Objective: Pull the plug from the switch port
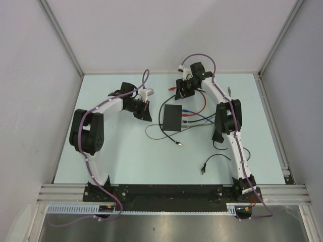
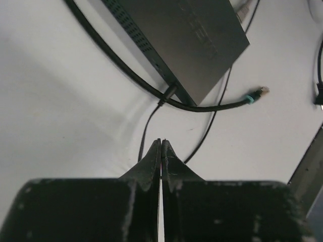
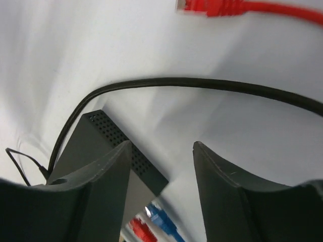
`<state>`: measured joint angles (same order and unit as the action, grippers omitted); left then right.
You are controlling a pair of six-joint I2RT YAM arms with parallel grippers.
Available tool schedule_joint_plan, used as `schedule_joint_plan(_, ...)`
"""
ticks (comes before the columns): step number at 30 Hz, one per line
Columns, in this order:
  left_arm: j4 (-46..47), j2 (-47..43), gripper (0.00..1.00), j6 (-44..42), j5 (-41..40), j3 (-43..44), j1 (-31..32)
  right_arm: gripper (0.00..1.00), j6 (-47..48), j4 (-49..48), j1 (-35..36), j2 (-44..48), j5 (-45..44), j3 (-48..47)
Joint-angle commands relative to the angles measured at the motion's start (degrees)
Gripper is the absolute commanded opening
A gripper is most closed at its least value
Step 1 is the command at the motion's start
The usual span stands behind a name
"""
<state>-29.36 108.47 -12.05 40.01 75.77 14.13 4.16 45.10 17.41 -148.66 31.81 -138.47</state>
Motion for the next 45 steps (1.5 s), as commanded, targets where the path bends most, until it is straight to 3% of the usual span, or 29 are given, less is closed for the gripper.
schedule_joint_plan(1,-5.9,1.0,0.0,-6.9,9.5,5.1,1.9,0.53,-1.4,-1.4,0.9,-1.9,3.6,-2.7)
schedule_joint_plan(7,-7.6,2.5,0.0,-10.5,9.7,5.5,5.0,0.35,-1.4,-0.4,0.5,-1.6,6.1,1.4)
schedule_joint_plan(10,-6.8,3.8,0.0,-11.2,9.5,4.8,7.0,0.32,-1.0,0.5,0.4,-0.3,6.8,4.8)
schedule_joint_plan(17,-3.7,5.7,0.0,-10.1,9.0,2.5,11.0,0.32,-2.5,0.9,-0.3,2.7,9.1,12.3)
schedule_joint_plan(25,0.5,8.9,0.0,-6.2,3.1,3.1,12.6,0.35,-3.8,0.6,0.5,2.8,8.4,14.4)
schedule_joint_plan(34,4.0,9.2,0.0,-2.4,-11.9,7.0,12.3,0.36,-5.0,0.2,1.6,5.1,8.2,19.1)
schedule_joint_plan(42,3.3,8.7,0.0,0.0,-18.5,9.9,10.1,0.36,-4.3,0.5,1.7,8.3,6.3,24.1)
schedule_joint_plan(45,1.4,7.2,0.0,1.0,-16.6,10.0,9.2,0.38,-4.3,0.6,1.8,10.1,5.8,25.8)
